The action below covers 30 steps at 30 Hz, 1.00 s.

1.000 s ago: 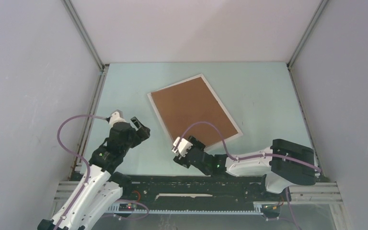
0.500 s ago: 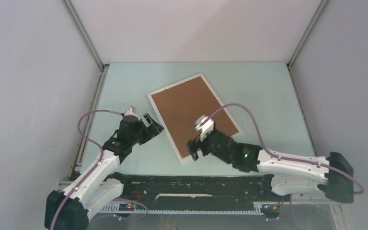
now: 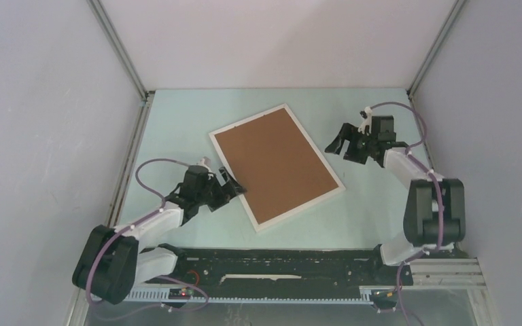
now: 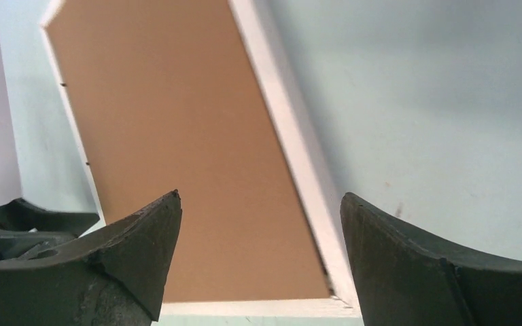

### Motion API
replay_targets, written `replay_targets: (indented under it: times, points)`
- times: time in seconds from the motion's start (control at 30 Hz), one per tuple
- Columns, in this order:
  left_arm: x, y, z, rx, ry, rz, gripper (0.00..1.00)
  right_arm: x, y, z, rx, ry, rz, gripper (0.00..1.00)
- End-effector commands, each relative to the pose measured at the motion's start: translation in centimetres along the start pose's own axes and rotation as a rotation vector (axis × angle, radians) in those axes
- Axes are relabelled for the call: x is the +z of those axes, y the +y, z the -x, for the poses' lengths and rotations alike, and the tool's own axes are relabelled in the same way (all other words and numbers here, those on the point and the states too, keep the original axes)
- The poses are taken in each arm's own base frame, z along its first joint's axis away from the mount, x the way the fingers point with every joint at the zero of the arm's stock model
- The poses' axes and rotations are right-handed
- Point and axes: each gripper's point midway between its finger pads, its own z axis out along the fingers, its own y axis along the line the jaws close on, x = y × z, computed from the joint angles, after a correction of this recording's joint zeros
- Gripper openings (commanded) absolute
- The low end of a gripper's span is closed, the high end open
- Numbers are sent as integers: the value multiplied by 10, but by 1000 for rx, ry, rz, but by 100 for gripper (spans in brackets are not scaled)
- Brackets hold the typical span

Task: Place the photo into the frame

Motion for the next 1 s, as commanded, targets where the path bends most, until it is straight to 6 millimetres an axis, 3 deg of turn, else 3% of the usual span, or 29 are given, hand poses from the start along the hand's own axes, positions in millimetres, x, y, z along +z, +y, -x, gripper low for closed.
replay_targets:
  times: [0.0,0.17,0.27,0.57,0.77,0.9,0.97]
  points:
    - [14,-25,14,6,-35,-112,100,9,-18,-18,177,169,108,93]
    - [30,-31,27,27,-43,-101,100,21,-28,-42,245,218,95,91]
    - [42,-32,30,32,-28,-90,100,23,-21,-64,297,243,149,89]
    - [67,-37,50,136,3,-28,100,-12,3,-136,288,276,184,86]
    - [40,-5,67,227,-49,176,100,-21,-5,-146,194,265,84,79]
    - [13,20,55,195,-52,256,100,-26,-14,-151,171,274,32,75]
    - [-2,19,50,173,-81,231,100,-27,-18,-153,166,281,14,68]
